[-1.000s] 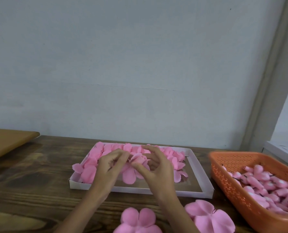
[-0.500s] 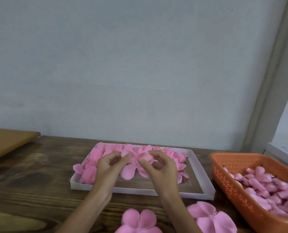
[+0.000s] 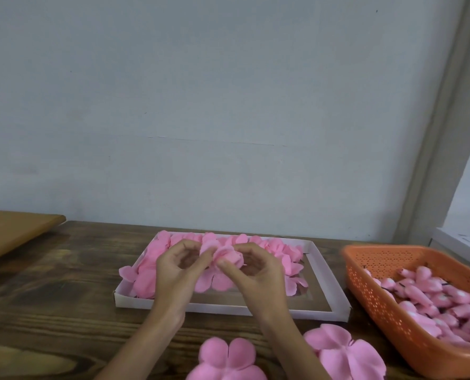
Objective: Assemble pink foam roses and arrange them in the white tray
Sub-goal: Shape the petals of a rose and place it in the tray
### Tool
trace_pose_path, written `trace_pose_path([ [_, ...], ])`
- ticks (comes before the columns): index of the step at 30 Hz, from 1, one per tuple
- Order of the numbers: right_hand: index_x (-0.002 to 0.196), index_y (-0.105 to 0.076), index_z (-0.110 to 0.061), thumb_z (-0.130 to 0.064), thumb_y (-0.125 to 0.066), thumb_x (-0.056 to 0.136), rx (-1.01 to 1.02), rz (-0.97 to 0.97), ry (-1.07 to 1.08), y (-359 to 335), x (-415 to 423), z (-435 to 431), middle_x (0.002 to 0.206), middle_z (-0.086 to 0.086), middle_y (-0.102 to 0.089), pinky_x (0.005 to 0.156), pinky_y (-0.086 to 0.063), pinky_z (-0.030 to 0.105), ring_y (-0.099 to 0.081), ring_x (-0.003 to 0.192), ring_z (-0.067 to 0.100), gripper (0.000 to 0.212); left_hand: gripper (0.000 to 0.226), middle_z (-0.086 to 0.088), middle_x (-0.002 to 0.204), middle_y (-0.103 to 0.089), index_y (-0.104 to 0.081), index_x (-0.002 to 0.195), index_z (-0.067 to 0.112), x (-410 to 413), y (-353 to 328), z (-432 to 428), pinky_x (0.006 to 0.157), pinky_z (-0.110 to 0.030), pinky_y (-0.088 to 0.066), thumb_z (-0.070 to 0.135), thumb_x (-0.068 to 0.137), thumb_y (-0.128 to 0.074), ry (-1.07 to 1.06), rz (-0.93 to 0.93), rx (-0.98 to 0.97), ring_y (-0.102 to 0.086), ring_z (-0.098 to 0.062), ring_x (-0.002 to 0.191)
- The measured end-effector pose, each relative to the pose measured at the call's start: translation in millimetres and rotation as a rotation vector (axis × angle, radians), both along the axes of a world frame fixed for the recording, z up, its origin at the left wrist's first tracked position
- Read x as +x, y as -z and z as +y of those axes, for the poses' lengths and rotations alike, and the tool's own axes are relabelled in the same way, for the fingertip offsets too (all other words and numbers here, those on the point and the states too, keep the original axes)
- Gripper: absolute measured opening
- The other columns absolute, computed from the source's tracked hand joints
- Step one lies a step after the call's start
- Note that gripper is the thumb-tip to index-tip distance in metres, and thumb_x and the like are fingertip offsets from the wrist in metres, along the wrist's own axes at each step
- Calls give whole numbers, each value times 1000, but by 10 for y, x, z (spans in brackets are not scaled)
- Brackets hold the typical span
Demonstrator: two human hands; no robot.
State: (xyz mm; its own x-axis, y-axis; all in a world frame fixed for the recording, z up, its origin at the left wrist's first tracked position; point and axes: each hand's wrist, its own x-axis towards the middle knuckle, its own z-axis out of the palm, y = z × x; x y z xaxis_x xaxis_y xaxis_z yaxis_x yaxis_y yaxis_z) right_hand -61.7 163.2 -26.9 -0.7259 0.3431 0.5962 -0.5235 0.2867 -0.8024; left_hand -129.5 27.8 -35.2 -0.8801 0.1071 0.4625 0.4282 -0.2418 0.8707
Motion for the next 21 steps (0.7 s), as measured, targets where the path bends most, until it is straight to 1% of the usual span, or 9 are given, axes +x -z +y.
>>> trace_pose_path([
  [2,94,-75,-42,-25,-87,80,-9,-11,18,-16,18,-2,90,-11,-78,67,-61,23,-76,82,10,25,17,-9,83,-76,-79,83,21,28,-14,-12,68,-28,-61,37,82,-83,24,49,-11,-75,-20,80],
  [4,95,-75,-39,-22,-87,80,3,-26,1,-18,24,-5,89,-9,-79,67,-62,25,-77,81,10,25,30,-11,82,-76,-79,81,18,10,4,-22,65,-25,-60,46,92,-75,52,15,-18,-75,-21,77],
  [6,96,-75,-38,-19,-88,79,13,-27,-23,-22,30,-20,90,-8,-79,69,-63,26,-77,82,12,28,41,-20,86,-75,-76,83,9,-56,47,-22,66,-28,-61,40,105,-59,66,-89,5,-75,-29,80],
  [8,96,-73,-40,-19,-90,76,18,-29,-33,-20,26,-46,93,-9,-78,69,-63,27,-77,82,13,34,32,-21,90,-74,-72,92,2,-135,89,-3,68,-31,-63,22,110,-53,71,-191,30,-72,-37,85],
  [12,96,-64,-31,-28,-92,72,73,-50,-40,33,16,-135,90,-7,-76,67,-64,34,-76,80,15,38,26,10,80,-74,-71,96,12,-108,70,5,65,-17,-58,7,108,-48,80,-183,-12,-71,-6,78],
  [14,93,-65,-31,-32,-89,75,163,-49,-45,68,8,-198,88,-8,-74,67,-64,36,-75,79,15,31,35,13,77,-74,-75,87,24,-60,50,-11,62,-16,-58,14,108,-49,91,-189,-29,-69,-1,72],
  [17,94,-65,-32,-39,-85,75,308,10,56,78,-10,-268,96,-16,-65,67,-62,30,-72,80,10,29,44,4,77,-76,-81,76,32,10,73,21,56,-26,-60,37,108,-50,248,-370,71,-73,-10,66],
  [19,96,-65,-36,-40,-86,73,354,48,131,61,-15,-280,96,-20,-60,66,-58,21,-69,80,7,31,43,-8,84,-74,-82,81,20,52,63,74,68,-37,-61,51,100,-59,357,-558,259,-75,-19,75],
  [21,97,-63,-39,-40,-85,74,368,46,168,51,-14,-262,89,-19,-63,65,-55,21,-66,79,7,31,55,-16,93,-74,-80,89,9,28,88,106,74,-39,-62,58,98,-59,377,-572,325,-76,-26,87],
])
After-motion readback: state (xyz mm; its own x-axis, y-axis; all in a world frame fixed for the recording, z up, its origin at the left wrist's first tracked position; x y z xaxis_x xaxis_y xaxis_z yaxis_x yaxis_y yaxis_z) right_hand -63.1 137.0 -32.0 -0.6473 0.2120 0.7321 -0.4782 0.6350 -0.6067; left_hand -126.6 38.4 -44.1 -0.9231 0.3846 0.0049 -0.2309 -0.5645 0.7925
